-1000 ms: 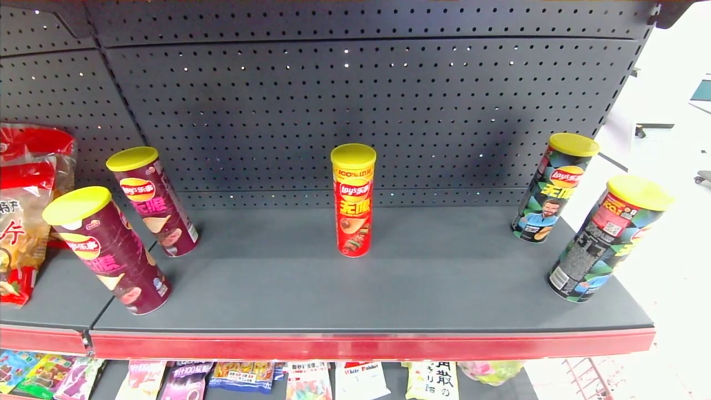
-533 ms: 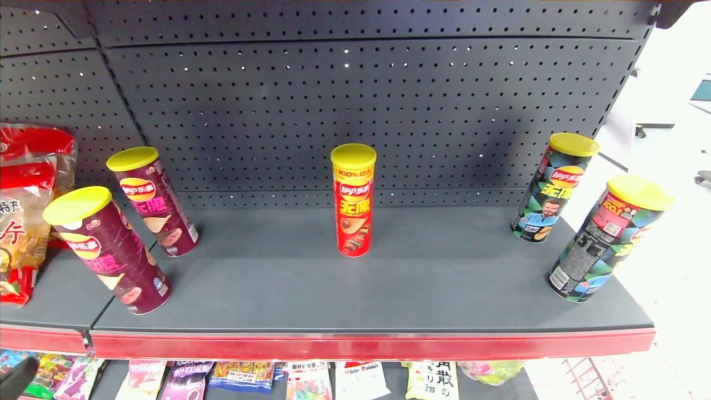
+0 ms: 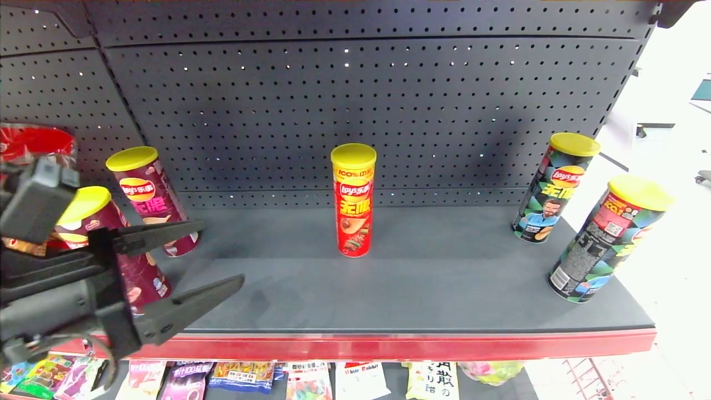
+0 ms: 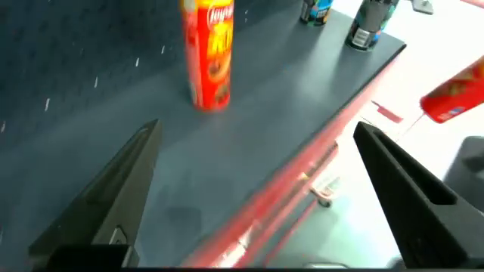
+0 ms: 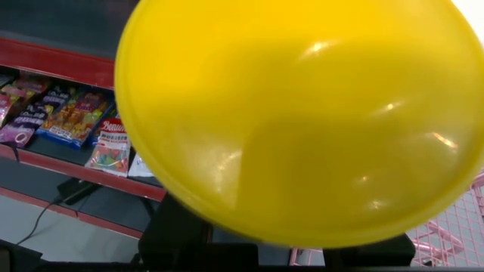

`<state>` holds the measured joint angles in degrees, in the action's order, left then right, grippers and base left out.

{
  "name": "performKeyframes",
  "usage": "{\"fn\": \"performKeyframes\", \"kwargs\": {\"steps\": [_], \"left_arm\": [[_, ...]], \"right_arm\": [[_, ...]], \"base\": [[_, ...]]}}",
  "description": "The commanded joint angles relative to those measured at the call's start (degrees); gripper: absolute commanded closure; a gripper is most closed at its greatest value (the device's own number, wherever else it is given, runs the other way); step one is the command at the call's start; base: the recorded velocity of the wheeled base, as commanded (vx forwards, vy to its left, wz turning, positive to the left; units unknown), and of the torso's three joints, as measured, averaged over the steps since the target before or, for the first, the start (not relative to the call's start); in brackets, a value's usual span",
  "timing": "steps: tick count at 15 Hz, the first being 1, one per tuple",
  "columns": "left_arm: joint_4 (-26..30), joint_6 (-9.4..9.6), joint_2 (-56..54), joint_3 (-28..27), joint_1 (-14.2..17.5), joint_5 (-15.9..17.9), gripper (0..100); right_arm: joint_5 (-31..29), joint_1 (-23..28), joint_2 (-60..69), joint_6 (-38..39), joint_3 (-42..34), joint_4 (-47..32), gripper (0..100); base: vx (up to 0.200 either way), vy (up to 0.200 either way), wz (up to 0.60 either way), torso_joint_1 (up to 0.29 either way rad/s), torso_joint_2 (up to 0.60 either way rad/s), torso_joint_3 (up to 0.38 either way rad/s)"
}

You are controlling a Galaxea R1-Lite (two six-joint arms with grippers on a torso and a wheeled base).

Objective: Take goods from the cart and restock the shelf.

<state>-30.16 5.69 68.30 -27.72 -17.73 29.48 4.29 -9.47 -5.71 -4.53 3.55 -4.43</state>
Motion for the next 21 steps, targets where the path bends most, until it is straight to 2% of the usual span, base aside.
{"fn": "performKeyframes", "kwargs": {"steps": [1,5,7,11,16,21], "left_arm": [[-13.61,2.57,21.7,-4.27,-2.84,2.34,0],[-14.31,3.36,31.89,-15.43,-3.19,3.13,0],[-14.4,5.21,36.64,-20.35,-3.19,3.48,0],[-14.31,5.47,41.91,-27.91,-3.46,4.54,0],[-14.23,5.38,46.66,-35.47,-5.3,4.27,0],[-13.79,5.21,49.91,-40.22,-5.92,4.27,0]], "right_arm": [[0.02,-0.02,-0.1,-0.04,-0.03,0.03,100],[0.02,-0.02,-0.1,0.05,-0.03,0.03,100],[-0.07,-0.02,-0.1,0.05,-0.03,0.03,100],[-0.16,-0.02,-0.1,0.14,-0.03,0.03,100],[-0.25,-0.02,-0.1,0.14,-0.03,0.12,100],[-0.25,-0.02,-0.1,0.14,-0.03,0.03,100]], "base": [[0.0,0.0,0.0,0.0,0.0,0.0],[0.0,0.0,0.0,0.0,0.0,0.0],[0.0,0.0,0.0,0.0,0.0,0.0],[0.0,0.0,0.0,0.0,0.0,0.0],[0.0,0.0,0.0,0.0,0.0,0.0],[0.0,0.0,0.0,0.0,0.0,0.0]]}}
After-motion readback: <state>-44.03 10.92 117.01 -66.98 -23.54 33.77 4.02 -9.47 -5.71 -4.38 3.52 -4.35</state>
